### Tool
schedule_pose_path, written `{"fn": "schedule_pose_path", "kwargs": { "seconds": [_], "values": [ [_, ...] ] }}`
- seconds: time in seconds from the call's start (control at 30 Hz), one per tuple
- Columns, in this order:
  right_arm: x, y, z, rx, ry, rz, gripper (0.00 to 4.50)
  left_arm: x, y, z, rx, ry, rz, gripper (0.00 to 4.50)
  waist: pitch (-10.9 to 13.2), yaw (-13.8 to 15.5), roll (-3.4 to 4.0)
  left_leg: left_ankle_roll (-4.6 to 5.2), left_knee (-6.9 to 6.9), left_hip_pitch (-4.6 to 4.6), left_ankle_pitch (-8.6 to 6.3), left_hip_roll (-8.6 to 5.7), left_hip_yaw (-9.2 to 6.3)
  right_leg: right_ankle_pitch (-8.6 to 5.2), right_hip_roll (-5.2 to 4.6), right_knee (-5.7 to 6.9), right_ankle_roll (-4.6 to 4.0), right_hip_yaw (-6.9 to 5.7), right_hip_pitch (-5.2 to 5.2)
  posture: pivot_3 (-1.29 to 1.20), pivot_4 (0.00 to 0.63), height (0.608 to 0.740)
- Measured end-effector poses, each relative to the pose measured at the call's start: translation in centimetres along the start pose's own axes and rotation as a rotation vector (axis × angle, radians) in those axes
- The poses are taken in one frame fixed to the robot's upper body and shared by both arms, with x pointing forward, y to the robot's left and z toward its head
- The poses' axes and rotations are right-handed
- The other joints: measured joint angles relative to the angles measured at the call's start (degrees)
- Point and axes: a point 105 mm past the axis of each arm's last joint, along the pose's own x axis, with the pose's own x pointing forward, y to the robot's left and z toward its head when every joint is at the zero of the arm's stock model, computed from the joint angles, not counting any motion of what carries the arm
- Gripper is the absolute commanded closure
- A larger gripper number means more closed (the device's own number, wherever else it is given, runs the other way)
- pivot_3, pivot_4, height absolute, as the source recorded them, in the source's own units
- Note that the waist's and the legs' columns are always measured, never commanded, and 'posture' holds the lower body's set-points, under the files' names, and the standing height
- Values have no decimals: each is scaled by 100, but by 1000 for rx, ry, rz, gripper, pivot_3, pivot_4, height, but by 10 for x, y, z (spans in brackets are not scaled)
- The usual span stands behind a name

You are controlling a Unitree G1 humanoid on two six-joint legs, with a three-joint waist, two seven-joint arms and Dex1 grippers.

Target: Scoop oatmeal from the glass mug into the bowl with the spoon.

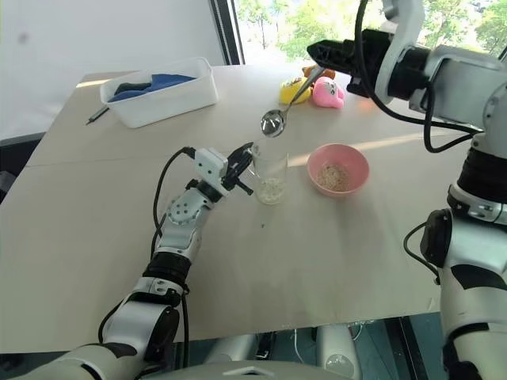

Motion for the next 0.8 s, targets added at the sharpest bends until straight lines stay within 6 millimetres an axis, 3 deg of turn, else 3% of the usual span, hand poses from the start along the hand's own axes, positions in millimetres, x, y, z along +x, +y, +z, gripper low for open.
{"fn": "schedule_pose_path", "kwargs": {
  "seconds": [0.17,0.33,0.43,0.47,0.57,0.7,0.8],
  "values": [
    [-2,3,-8,10,40,31,4500,-1,0,-3,-10,15,-3,4404,0,-19,0,0,1,1,0,0,1,0,0,4,0,1,0,0,150,740],
    [2,0,-34,-4,131,26,4500,-2,1,-3,12,22,-4,4404,0,-54,0,0,2,2,0,0,3,0,0,6,0,3,0,0,150,740],
    [6,-1,-40,-25,153,17,3418,-2,3,-1,52,12,18,4500,0,-56,0,0,3,2,0,0,1,0,1,6,0,1,0,0,150,740],
    [6,-1,-39,-32,149,13,2762,-2,4,0,66,8,28,4500,0,-53,0,0,3,2,0,0,1,0,0,6,0,1,0,0,150,740],
    [6,-3,-38,-39,143,3,2025,-2,6,0,75,8,41,4500,0,-48,0,0,3,2,0,0,2,0,0,6,0,1,0,0,150,740],
    [12,-6,-32,-19,86,-12,171,-3,5,-4,42,-8,79,4500,0,-54,0,-1,4,4,0,0,2,0,1,8,0,2,0,0,150,740],
    [10,-15,-24,-14,38,-63,171,-5,3,-4,21,-29,79,4500,-1,-49,1,-1,4,4,0,0,3,0,0,8,0,2,0,0,150,740]
  ]
}}
